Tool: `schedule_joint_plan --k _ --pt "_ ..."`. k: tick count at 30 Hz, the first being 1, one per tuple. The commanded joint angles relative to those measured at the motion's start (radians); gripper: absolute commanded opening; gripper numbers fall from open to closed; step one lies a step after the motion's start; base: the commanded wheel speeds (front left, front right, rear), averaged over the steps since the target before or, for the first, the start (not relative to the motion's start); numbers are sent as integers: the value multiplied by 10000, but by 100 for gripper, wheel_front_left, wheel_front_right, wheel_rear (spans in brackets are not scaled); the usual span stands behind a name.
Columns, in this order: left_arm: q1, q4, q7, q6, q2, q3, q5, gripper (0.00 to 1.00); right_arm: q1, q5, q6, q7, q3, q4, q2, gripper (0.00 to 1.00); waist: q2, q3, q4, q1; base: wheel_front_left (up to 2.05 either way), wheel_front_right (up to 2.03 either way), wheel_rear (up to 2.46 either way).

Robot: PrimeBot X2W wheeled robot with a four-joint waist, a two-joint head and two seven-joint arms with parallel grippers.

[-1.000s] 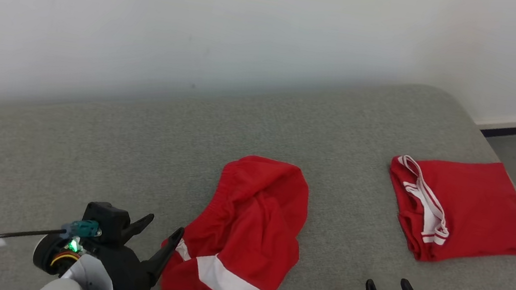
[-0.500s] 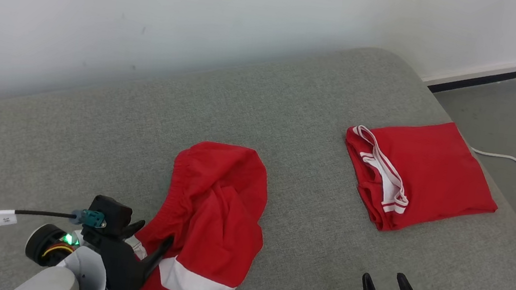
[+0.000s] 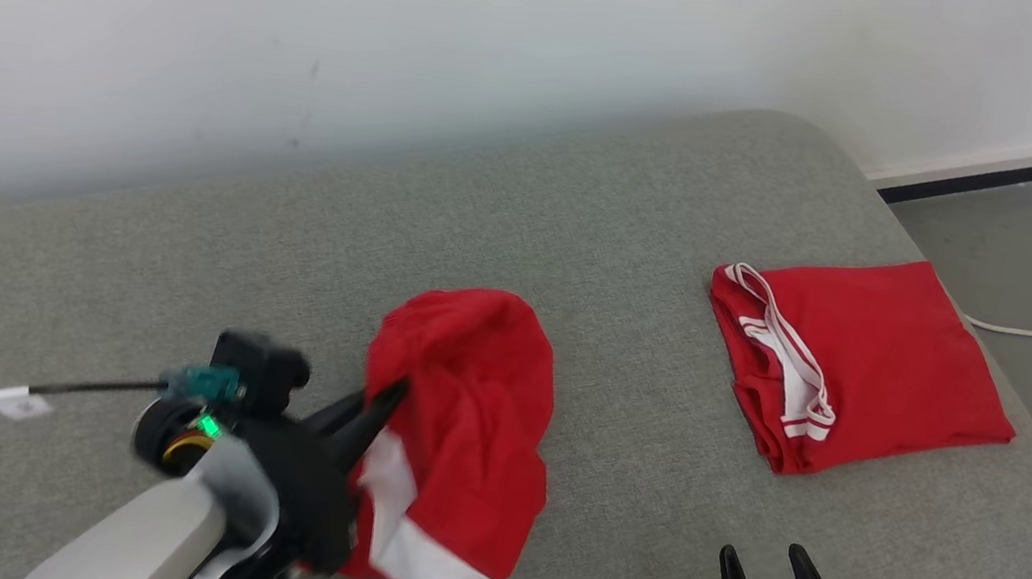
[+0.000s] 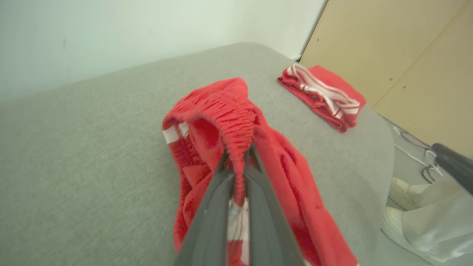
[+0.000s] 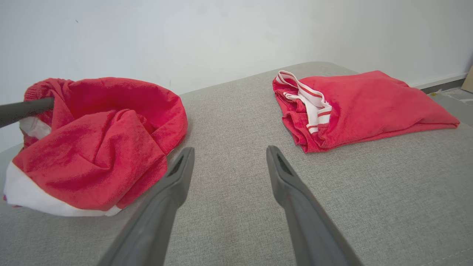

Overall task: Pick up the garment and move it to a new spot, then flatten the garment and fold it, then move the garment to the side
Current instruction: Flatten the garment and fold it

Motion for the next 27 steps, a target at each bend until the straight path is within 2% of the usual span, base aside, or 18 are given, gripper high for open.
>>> schedule_joint_plan --k 1,5,9,11,16,18,21,27 --pt "-352 -270 -278 12 -319 188 -427 0 -47 21 -25 16 25 1 -56 100 -1 -88 128 0 0 0 0" --pt "-967 -751 -574 10 -880 412 -952 0 -78 58 -25 39 89 -3 -98 100 -1 -169 230 0 0 0 0" --pt "-1514 -1189 -766 10 -1703 843 -1655 0 -52 58 -25 60 122 11 -96 100 -1 -247 291 0 0 0 0" --pt "-1688 -1301 -770 10 -1900 919 -1750 0 -42 56 -25 57 131 11 -88 100 -1 -262 302 0 0 0 0" --pt "-2382 -1476 -977 258 -2878 1302 -2317 0 -12 76 -25 36 201 48 -20 100 -1 -307 330 0 0 0 0" --pt "-2579 -1449 -992 422 -3100 1398 -2568 0 -18 83 -25 27 225 58 2 100 -1 -312 338 0 0 0 0" --pt "-2553 -1063 -832 863 -3199 1343 -2704 0 -69 88 -25 -9 222 80 64 100 -1 -292 375 0 0 0 0" --pt "-1568 618 -356 2019 -2369 1112 -2433 0 -21 134 -26 -83 271 153 131 100 -1 -205 671 0 0 0 0"
